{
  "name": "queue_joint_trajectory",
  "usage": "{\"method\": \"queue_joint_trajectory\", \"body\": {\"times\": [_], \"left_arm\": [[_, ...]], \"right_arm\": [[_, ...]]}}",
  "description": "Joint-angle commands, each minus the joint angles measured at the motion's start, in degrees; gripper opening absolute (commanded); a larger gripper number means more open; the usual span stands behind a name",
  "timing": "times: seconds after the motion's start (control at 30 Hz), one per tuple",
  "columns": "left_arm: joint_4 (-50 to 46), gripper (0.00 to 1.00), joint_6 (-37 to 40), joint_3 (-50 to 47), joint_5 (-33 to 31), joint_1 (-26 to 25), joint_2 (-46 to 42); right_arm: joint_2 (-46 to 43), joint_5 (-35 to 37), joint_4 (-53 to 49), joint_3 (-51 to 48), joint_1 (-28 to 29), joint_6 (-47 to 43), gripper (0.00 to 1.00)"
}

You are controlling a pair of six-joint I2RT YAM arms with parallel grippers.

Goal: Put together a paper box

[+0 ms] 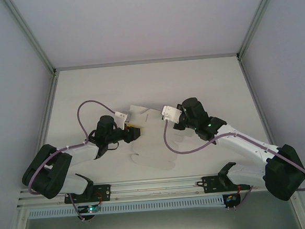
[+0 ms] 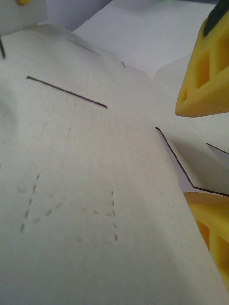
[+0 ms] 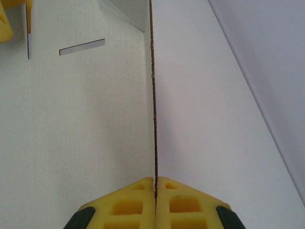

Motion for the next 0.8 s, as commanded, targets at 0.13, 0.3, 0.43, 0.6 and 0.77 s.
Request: {"method": "queue_joint_trajectory", "body": {"times": [0.13,0.3,0.43,0.6,0.77], "left_arm": [[2.6,0.49,5.7,-1.6,6.1,-1.5,-3.8],[-3.8,0.58,6.7,-0.9,-3.5,-0.5,-6.6],[-5.8,0.64,7.6,0.9,-2.3,0.3,-5.9],[-2.5,0.63,8.0,0.1,3.4,0.4,-4.7],[-3.0,0.61,9.0,-0.6,4.4,0.4,-4.7]], "right_arm": [[-2.3,-9.5,-0.7,1.1,-1.4,1.3,0.0],[-2.8,-16.5,-7.1,2.6,-3.0,-0.7,0.0],[-1.2,-18.6,-10.9,4.5,-3.4,-1.3,0.0],[-0.7,-16.2,-9.7,4.5,-4.1,-0.9,0.0],[-1.0,-18.7,-10.3,4.8,-6.0,-1.1,0.0]]}}
